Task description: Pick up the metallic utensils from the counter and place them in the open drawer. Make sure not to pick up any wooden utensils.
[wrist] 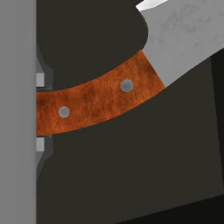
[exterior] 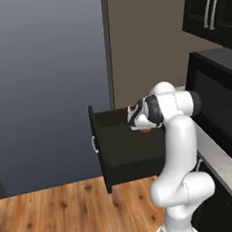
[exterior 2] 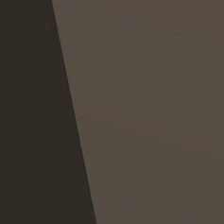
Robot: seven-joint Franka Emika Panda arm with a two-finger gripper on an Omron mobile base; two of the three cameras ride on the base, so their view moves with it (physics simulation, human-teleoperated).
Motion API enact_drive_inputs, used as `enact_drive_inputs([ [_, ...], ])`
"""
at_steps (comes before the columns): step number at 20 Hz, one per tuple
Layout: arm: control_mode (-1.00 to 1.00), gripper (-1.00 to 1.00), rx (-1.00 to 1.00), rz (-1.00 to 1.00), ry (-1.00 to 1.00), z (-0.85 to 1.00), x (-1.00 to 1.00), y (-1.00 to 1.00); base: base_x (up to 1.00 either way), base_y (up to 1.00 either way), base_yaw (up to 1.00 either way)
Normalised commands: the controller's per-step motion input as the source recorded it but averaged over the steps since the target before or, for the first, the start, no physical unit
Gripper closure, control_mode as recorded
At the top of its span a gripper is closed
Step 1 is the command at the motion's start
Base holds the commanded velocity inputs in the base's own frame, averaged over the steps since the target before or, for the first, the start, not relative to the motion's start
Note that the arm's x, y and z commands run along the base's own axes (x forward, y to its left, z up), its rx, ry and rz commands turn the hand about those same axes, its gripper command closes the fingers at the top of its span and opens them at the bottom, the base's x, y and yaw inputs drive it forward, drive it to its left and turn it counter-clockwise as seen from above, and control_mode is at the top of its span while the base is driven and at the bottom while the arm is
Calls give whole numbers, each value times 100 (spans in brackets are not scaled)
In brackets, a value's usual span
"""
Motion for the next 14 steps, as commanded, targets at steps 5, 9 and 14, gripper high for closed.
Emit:
enact_drive_inputs([
  [5,-100,100,0,10,0,-23,-24,0,0,0,0],
  [9,-100,100,0,9,2,-48,-15,0,0,0,0],
  [14,-100,100,0,5,4,-62,-7,0,0,0,0],
])
